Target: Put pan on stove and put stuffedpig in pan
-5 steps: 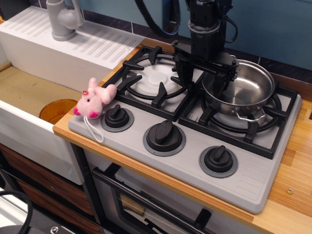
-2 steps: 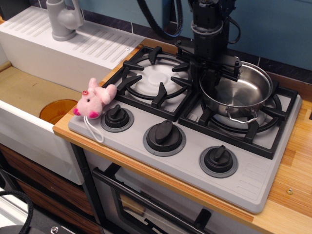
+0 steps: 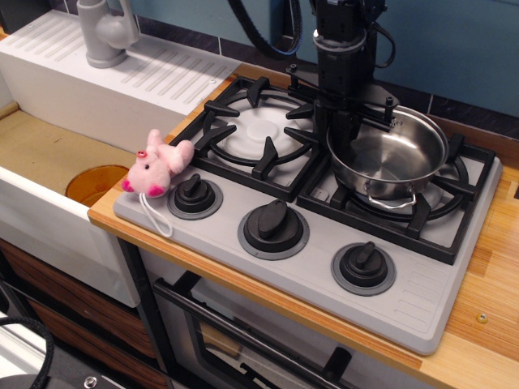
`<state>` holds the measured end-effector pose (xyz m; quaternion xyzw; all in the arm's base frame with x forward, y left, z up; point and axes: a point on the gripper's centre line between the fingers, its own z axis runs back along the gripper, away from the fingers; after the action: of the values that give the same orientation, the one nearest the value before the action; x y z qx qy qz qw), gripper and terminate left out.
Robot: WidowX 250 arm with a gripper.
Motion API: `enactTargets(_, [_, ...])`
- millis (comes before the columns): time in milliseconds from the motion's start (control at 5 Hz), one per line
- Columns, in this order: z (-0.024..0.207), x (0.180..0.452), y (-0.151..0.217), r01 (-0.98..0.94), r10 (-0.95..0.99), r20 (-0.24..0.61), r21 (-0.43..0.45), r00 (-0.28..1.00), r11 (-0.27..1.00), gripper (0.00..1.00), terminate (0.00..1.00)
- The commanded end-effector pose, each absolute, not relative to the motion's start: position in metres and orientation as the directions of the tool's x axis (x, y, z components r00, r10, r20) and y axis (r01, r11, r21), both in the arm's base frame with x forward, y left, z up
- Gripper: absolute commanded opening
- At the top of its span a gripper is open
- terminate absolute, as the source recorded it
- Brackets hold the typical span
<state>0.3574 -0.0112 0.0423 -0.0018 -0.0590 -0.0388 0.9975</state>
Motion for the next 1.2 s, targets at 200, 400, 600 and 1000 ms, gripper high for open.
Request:
enactTargets(200, [0.107, 0.348, -0.005, 0.063, -0.069, 0.103, 0.056, 0.992, 0.996, 0.00, 0.00])
enactTargets(400, [0.118, 0.348, 0.005, 0.073, -0.080, 0.090, 0.076, 0.993, 0.994, 0.00, 0.00])
enactTargets(600, [0.129, 0.350, 0.019, 0.096, -0.102, 0.074, 0.092, 0.992, 0.991, 0.00, 0.00])
enactTargets(1000, [0.141, 0.358, 0.045, 0.130, -0.139, 0.062, 0.131, 0.988, 0.983, 0.00, 0.00])
